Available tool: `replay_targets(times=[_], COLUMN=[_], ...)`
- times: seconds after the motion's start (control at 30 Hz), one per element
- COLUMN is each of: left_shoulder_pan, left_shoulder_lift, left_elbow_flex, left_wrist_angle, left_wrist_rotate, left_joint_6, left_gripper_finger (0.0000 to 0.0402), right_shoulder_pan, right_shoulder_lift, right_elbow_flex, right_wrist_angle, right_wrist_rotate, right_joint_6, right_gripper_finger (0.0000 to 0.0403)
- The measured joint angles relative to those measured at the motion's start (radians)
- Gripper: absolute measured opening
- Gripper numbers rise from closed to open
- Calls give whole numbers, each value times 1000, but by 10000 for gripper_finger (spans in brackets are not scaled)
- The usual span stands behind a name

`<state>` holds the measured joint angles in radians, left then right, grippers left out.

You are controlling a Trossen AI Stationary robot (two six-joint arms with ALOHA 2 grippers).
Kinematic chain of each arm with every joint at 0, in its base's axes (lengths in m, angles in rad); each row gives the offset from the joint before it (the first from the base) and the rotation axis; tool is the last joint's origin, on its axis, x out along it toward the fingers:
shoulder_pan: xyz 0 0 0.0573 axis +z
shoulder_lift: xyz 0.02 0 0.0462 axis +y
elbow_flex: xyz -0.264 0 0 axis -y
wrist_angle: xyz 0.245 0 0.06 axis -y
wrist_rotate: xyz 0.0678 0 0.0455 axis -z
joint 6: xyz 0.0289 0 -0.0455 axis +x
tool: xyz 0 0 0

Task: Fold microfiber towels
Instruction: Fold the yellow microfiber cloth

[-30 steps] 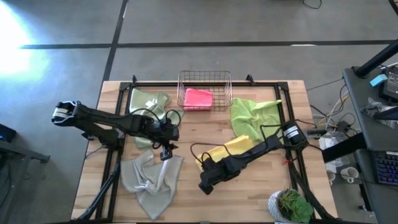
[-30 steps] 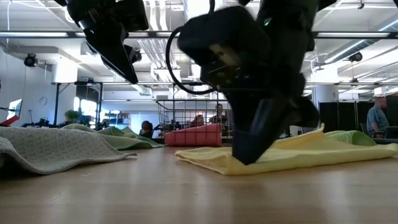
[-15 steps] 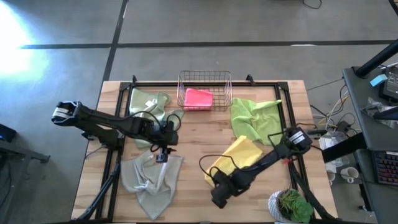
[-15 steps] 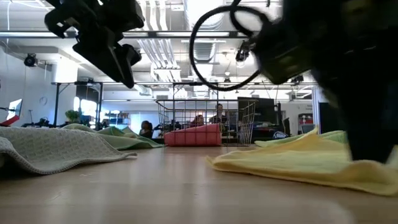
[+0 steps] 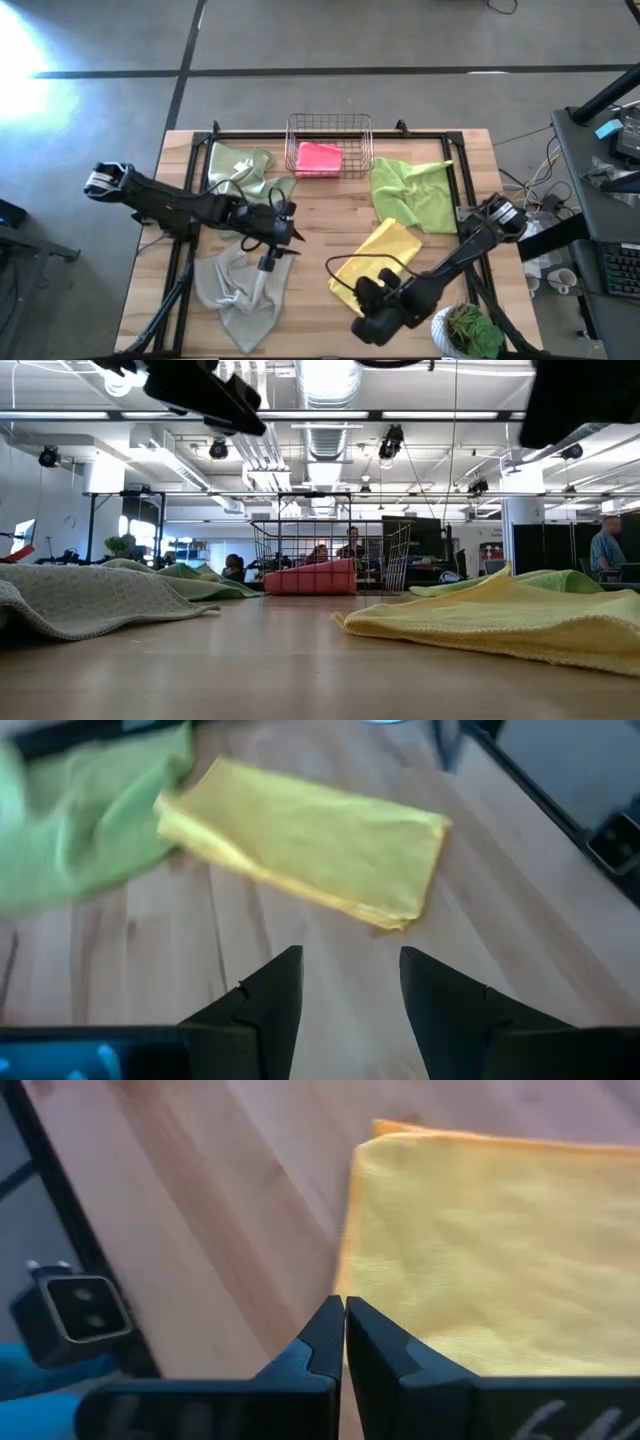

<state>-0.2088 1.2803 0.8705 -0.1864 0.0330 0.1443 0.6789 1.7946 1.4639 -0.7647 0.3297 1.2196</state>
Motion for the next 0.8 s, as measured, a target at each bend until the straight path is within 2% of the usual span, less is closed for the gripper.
replay_targets(times=[0.1, 0.37, 0.53, 0.8], left_shoulder_pan=[-31, -63, -68, -82], left_shoulder_lift=[30, 168, 279, 430], left_elbow_flex=[10, 60, 129, 239], left_wrist_angle=[39, 87, 106, 102], left_wrist_rotate=[0, -6, -10, -11], left_joint_6=[69, 85, 131, 158], left_gripper_finger=[153, 153, 153, 153], right_shoulder_pan=[24, 70, 98, 122], right_shoulder_lift=[-13, -80, -124, -97], right_elbow_flex=[0, -1, -7, -20], right_wrist_angle=[-50, -170, -183, -203], right_wrist_rotate=[40, 92, 105, 125], right_joint_6=[3, 11, 19, 64], right_gripper_finger=[8, 8, 9, 20])
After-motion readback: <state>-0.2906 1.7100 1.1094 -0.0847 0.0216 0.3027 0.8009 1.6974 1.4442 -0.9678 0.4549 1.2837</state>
